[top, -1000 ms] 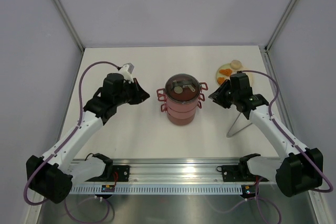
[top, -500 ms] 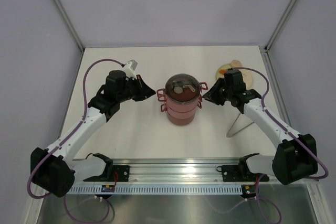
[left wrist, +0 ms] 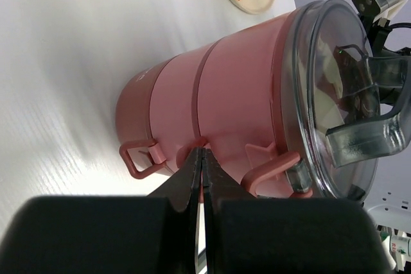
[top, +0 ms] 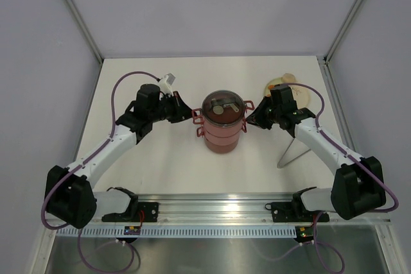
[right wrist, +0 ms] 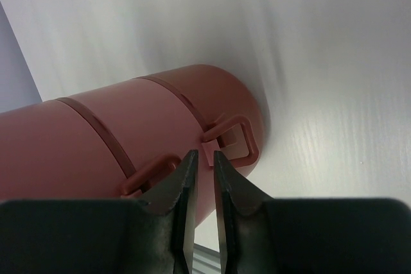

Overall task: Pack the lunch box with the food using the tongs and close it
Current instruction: Close the fastener on the packing box.

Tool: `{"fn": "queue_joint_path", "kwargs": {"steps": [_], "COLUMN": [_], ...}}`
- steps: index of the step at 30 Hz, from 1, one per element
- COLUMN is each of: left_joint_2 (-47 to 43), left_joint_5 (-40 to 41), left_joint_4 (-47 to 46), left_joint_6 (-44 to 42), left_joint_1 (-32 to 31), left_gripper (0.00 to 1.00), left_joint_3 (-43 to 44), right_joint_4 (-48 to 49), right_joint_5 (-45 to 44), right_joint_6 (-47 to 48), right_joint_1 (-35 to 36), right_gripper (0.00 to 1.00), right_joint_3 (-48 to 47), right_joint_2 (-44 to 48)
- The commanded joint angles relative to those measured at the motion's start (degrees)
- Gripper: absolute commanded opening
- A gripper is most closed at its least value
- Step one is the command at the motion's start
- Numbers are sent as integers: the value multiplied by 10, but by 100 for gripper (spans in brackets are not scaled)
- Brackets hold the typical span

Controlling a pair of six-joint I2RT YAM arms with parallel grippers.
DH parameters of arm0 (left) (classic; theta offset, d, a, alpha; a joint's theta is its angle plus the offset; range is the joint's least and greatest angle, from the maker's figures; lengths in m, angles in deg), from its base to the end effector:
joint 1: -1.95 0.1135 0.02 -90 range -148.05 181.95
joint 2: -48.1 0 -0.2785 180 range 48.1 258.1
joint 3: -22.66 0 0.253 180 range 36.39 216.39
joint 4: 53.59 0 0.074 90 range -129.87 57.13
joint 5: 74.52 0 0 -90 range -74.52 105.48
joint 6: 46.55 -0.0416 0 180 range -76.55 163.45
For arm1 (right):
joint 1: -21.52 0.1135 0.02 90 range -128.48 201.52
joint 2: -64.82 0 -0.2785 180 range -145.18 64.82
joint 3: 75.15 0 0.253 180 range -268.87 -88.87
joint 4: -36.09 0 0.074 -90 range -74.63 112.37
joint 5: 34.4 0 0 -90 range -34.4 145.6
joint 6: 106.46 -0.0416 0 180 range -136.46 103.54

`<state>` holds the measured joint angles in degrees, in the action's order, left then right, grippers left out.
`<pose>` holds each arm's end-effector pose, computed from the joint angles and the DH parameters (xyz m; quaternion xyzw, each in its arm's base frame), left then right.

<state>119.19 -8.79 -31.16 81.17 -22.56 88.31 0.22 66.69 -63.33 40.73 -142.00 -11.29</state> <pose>0.2482 -0.1319 0.3007 0.0114 0.8444 -0.4149 0.3389 0.2654 0.1010 0.2618 0.1841 0.9021 0.2820 0.2697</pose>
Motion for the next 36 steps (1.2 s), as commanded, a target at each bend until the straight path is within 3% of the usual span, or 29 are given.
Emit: {"fn": "queue_joint_path", "kwargs": {"steps": [1,11,36], "left_joint_2": [15,49,99], "left_joint_5": [-27,-38,-68], "left_joint_4": [-46,-77,-125], "left_joint_6": [3,14,47], "left_joint_1": [-2,-6,-40], "left_gripper": [0,0,0], "left_joint_3": [-9,-44,-26], "right_joint_4": [16,14,42], "right_joint_5": [9,14,25], "right_joint_6": [7,6,-18], "right_joint_1": [6,7,31], "right_gripper": [22,23,22], "right_joint_3": [-8,-14,-12], "right_joint_2": [-2,-1,-13]}}
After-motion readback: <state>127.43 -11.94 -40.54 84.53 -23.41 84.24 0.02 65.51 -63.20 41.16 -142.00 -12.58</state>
